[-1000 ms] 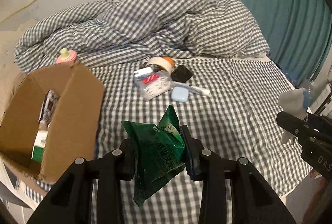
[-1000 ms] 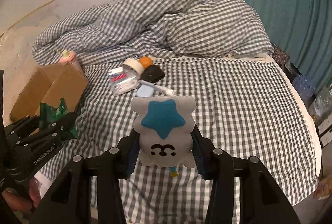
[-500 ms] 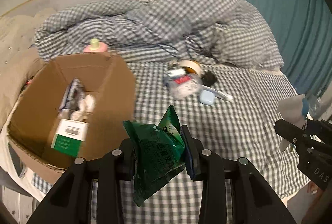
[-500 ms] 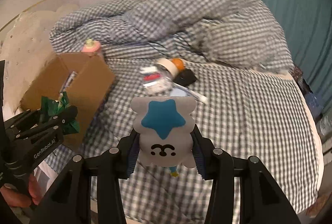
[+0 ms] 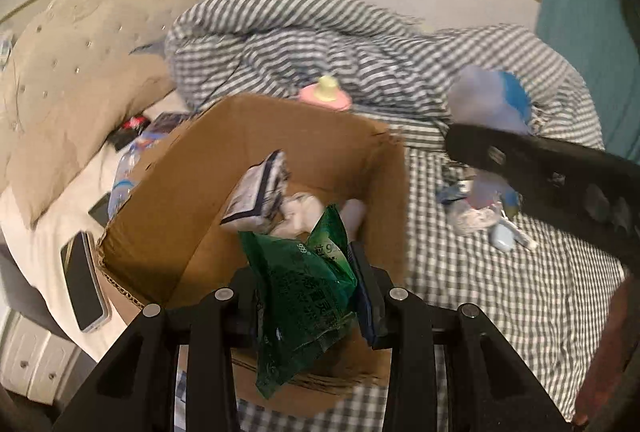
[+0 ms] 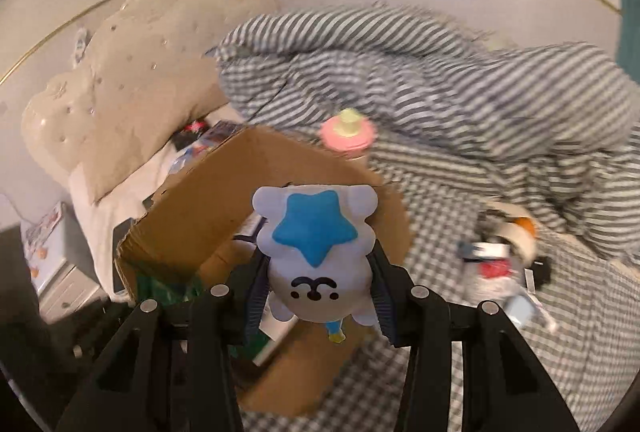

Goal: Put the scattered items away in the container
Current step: 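Carry the wrapper and toy into the cardboard box and release both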

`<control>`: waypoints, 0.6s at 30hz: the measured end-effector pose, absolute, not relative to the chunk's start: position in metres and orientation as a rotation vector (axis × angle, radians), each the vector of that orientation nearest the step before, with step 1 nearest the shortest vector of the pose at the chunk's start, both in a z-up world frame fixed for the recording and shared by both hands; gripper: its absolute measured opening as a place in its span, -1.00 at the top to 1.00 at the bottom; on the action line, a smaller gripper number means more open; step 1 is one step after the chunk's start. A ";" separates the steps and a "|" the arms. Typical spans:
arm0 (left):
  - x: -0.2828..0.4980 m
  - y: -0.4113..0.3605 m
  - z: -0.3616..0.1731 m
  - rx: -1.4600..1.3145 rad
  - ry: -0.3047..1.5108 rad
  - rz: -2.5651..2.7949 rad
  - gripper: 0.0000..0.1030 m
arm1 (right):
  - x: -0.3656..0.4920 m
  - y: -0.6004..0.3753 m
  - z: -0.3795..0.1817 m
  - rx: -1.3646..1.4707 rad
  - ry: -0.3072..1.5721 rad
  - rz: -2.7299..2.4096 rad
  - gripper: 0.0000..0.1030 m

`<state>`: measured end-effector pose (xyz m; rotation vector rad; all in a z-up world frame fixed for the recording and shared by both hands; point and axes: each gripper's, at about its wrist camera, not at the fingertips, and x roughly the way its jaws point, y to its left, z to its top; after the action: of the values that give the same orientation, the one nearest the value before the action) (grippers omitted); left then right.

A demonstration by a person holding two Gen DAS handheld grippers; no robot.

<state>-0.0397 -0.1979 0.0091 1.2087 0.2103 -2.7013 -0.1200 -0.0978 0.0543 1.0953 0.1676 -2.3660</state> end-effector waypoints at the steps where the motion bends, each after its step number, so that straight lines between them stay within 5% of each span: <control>1: -0.041 -0.203 0.005 1.215 0.222 -2.690 0.29 | -0.128 -0.106 0.049 1.111 0.159 -2.346 0.12; 4: -0.048 -0.217 -0.011 1.236 0.258 -2.666 0.13 | -0.148 -0.122 0.030 1.152 0.124 -2.338 -0.03; 6: -0.052 -0.219 -0.018 1.264 0.270 -2.664 -0.42 | -0.154 -0.124 0.022 1.183 0.143 -2.395 -0.83; 7: -0.054 -0.220 -0.021 1.278 0.258 -2.650 -0.86 | -0.153 -0.123 0.020 1.170 0.164 -2.425 -0.83; 8: -0.054 -0.218 -0.021 1.266 0.245 -2.642 -0.97 | -0.151 -0.121 0.021 1.148 0.179 -2.446 -0.83; 18: -0.065 -0.199 -0.019 1.254 0.258 -2.679 -0.97 | -0.149 -0.059 0.044 1.119 0.113 -2.532 -0.83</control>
<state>-0.0647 -0.1988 -0.0189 1.2539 0.2576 -2.6791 -0.1488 -0.0591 0.0438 1.1189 0.1133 -2.5322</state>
